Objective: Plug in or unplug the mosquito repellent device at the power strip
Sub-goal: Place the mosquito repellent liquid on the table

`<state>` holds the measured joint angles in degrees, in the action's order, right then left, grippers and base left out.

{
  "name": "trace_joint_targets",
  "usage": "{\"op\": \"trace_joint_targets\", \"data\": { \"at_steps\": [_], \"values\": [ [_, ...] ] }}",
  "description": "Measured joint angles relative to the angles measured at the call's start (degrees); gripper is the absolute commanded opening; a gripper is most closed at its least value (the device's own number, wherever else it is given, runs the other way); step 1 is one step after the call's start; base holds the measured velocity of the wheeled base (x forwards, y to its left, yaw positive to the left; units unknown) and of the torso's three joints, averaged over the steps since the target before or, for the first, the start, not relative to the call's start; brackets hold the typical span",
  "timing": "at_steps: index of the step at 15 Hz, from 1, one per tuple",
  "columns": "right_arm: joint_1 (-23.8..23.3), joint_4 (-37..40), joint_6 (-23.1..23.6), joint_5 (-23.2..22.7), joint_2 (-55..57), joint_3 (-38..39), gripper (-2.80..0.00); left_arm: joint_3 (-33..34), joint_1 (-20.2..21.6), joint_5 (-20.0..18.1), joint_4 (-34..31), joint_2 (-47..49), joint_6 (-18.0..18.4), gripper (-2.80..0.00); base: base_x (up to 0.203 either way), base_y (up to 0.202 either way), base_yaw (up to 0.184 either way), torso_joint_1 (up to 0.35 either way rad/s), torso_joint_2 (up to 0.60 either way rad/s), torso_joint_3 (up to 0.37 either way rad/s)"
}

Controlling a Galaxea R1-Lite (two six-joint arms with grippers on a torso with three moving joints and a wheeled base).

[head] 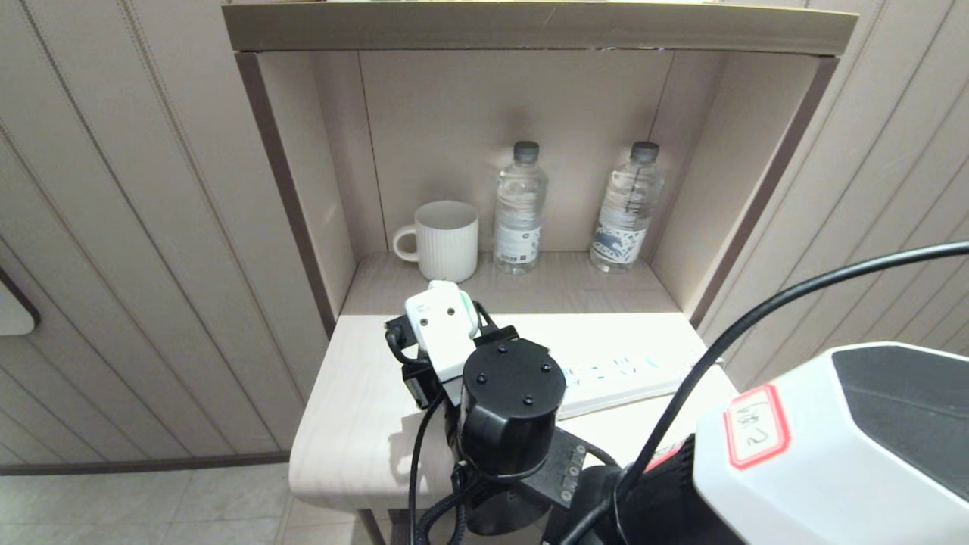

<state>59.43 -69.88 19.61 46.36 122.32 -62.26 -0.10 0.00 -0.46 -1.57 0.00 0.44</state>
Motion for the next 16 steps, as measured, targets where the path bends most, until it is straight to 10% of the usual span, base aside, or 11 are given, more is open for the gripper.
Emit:
{"op": "trace_joint_targets", "data": {
  "at_steps": [1, 2, 16],
  "values": [
    [-0.2, 0.0, 0.1, 0.0, 0.6, -0.3, -2.80, 0.0, 0.0, 0.0, 0.0, 0.0, 0.0, -2.80, 0.000, 0.000, 0.000, 0.000, 0.00, 0.000],
    [-0.2, 0.0, 0.2, 0.0, 1.1, -0.6, 0.00, 0.0, 0.0, 0.0, 0.0, 0.0, 0.0, -2.80, 0.000, 0.000, 0.000, 0.000, 0.00, 0.000],
    [-0.5, -0.4, 0.9, -0.3, -0.9, -1.1, 0.00, -0.1, 0.0, 0.0, 0.0, 0.0, 0.0, -2.80, 0.000, 0.000, 0.000, 0.000, 0.00, 0.000]
  ]
}}
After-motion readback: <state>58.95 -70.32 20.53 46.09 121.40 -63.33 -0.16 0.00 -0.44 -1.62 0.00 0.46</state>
